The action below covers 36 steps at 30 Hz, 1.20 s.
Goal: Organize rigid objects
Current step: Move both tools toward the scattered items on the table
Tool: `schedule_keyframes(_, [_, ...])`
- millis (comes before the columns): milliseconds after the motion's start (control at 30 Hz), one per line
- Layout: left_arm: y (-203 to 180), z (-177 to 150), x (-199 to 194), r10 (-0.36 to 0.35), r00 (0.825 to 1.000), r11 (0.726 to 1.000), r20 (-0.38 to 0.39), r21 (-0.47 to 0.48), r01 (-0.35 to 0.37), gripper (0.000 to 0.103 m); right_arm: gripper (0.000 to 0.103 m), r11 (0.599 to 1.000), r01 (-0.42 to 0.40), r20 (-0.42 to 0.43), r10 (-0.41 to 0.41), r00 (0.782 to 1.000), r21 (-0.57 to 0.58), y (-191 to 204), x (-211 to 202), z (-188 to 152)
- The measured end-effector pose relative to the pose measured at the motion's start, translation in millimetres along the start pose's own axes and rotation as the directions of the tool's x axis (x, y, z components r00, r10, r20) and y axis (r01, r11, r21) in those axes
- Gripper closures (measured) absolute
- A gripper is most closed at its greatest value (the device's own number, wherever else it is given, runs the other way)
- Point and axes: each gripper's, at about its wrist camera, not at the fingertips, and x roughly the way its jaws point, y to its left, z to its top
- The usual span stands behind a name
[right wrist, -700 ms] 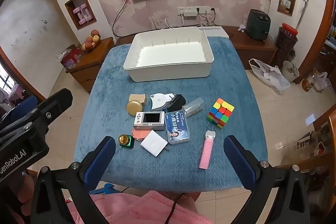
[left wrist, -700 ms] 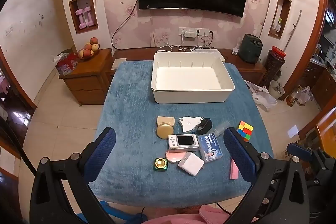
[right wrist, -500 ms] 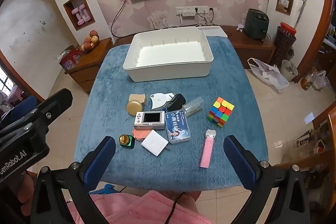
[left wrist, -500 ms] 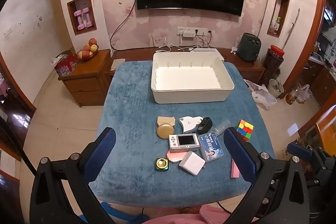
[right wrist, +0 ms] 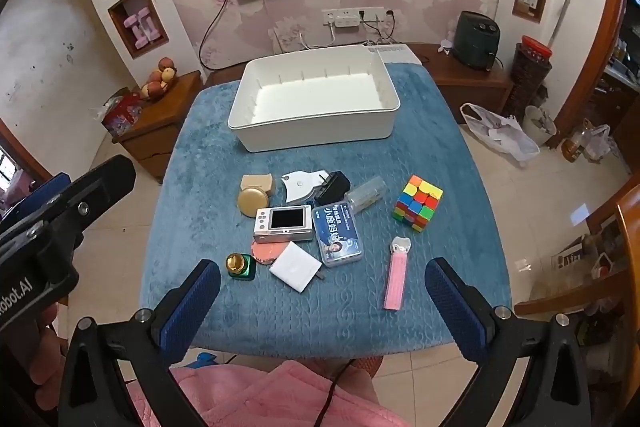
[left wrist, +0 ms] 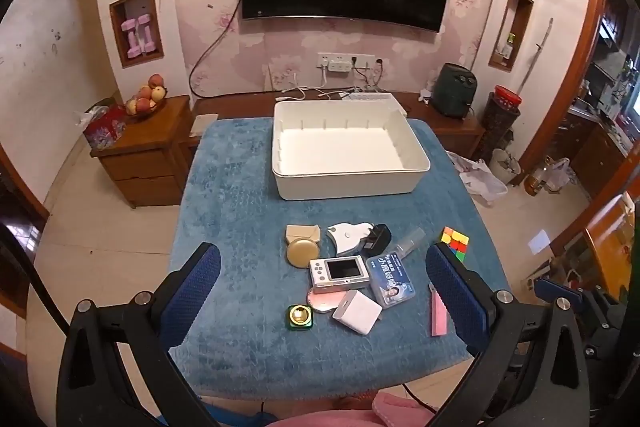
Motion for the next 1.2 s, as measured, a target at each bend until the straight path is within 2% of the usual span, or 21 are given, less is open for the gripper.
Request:
schedule_keyframes(300, [20,0,13,-0.072,0.995,0.997,-0.064,-0.022,0.071,0.001,0.004,0.999,0.041,-0.061,-0.038,0.997,0.036,10,10,-7])
schedule_keyframes(433, [28,-3,19,-0.1,0.99,0.995,-0.102,-0.023,0.099,0.001,0.009,0.996,0.058,-0.105,-0.05,0.993,0.073,12,18,-10])
schedule_keyframes(567, [32,-9,29,-0.127,0.98,0.992,-0.15,-0.022,0.126,0.001,0.011,0.991,0.075,-0.15,-0.058,0.987,0.109,14,27,-20])
schedule_keyframes(767, [35,-15,47,-0.181,0.955,0.983,-0.236,-0.041,0.176,0.001,0.02,0.986,0.089,-0.219,-0.056,0.974,0.144,14,36,-35])
schedule_keyframes(933, [34,-18,61,-0.216,0.926,0.976,-0.309,-0.062,0.207,0.001,0.026,0.975,0.107,-0.252,-0.055,0.966,0.195,6,40,-43])
schedule_keyframes(1200, [22,-24,79,-0.207,0.894,0.978,-0.398,-0.061,0.199,0.001,0.037,0.957,0.089,-0.315,0.003,0.949,0.277,-18,56,-50])
